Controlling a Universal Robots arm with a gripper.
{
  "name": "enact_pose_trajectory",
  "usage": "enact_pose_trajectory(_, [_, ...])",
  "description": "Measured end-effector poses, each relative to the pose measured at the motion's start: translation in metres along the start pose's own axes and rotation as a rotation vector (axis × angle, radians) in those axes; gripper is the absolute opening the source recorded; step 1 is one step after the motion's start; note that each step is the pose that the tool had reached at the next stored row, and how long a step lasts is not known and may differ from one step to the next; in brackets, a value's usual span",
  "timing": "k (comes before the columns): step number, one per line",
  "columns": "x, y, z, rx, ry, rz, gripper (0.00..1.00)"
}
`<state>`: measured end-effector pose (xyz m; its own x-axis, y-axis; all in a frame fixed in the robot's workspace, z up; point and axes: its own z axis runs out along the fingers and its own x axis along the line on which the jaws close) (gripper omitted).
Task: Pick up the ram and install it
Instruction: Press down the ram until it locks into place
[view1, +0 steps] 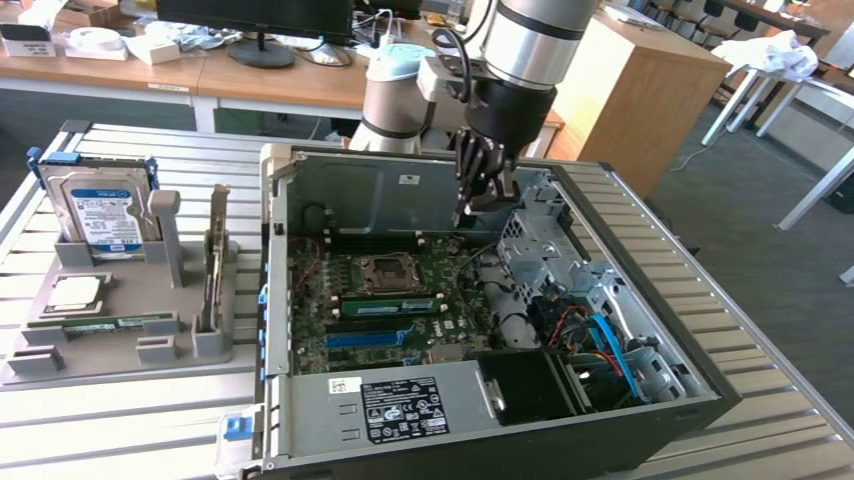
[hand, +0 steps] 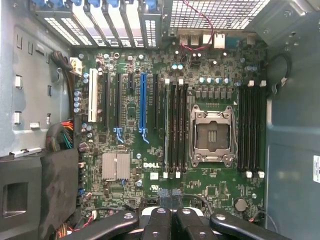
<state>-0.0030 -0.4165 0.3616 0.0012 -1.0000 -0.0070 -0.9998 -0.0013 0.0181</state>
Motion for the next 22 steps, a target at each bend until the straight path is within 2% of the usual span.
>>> enact_pose_trajectory(11, [0.0,-0.0001,0.0025,0.0005,0.0,0.0,0.1])
enact_pose_trajectory(22, [0.0,-0.0004,0.0163,0.0004,0.0,0.0,0.1])
